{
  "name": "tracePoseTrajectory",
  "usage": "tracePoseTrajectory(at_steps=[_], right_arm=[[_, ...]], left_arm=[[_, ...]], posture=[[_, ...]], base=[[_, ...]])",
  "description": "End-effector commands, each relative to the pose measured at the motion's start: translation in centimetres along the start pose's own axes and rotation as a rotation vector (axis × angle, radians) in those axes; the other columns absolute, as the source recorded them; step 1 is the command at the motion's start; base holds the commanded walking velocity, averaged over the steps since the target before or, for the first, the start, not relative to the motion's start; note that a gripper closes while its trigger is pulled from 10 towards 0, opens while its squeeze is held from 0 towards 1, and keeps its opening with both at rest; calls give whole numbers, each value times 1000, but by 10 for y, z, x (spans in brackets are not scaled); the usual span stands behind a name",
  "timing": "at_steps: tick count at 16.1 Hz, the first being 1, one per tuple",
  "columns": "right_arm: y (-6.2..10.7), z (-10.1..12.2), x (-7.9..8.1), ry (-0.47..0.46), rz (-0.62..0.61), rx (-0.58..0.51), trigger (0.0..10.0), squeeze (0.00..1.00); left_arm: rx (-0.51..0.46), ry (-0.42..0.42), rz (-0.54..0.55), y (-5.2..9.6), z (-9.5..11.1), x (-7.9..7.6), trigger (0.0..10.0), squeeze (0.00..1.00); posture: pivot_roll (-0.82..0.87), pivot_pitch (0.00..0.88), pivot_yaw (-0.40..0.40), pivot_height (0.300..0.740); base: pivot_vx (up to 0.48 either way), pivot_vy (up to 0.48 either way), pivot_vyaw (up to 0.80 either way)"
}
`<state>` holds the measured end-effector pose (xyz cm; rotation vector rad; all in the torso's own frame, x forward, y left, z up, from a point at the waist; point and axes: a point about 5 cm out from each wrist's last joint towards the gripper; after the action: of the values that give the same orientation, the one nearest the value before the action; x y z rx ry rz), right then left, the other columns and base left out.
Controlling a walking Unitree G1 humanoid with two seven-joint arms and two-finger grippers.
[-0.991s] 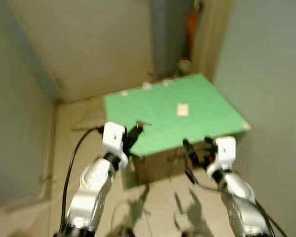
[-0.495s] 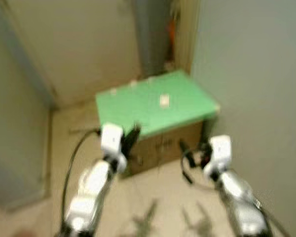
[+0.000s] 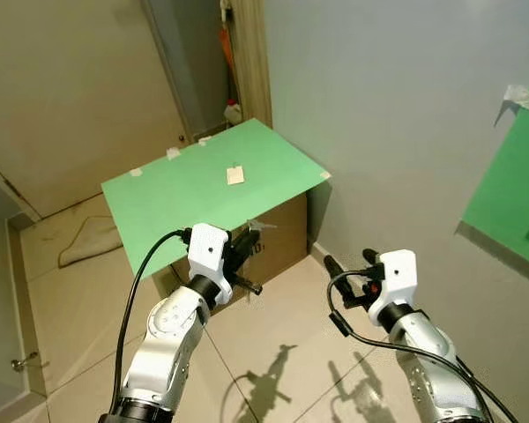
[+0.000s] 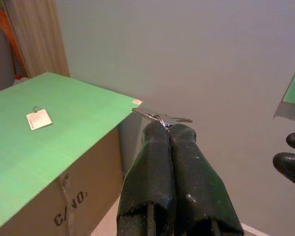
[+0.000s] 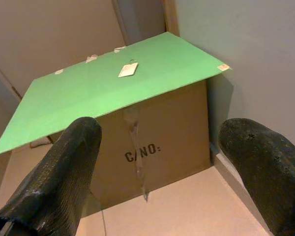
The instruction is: Hang keys on a hook
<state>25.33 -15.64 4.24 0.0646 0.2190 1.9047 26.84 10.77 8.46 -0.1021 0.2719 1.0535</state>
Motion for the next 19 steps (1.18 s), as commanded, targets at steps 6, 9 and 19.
tracePoseTrajectory(at_steps=[6,9,19], right_arm=[[0,1,3,11,16,4,10000,0],[1,1,4,13,16,6,10000,0],[-6,24,15,94,224,-20,10000,0]], left_arm=[[-3,15,-38,-1,4,5,0,0],[-2,28,-49,-1,5,6,0,0],[32,-48,-107,-10,30,31,0,0]], posture=[[-238,2,124,740],[-239,4,124,740],[-243,8,128,740]], base=[[0,479,-689],[0,480,-702],[0,192,-360]])
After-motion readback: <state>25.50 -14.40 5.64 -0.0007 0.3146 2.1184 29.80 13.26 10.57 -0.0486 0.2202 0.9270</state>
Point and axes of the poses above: a point about 5 cm out from each wrist's last joint towards the gripper, its own y axis pointing back from the gripper into the wrist, its own z axis along the axis of the wrist's last joint, x = y × z, and after that the axes turned 10 degrees about y, right-handed
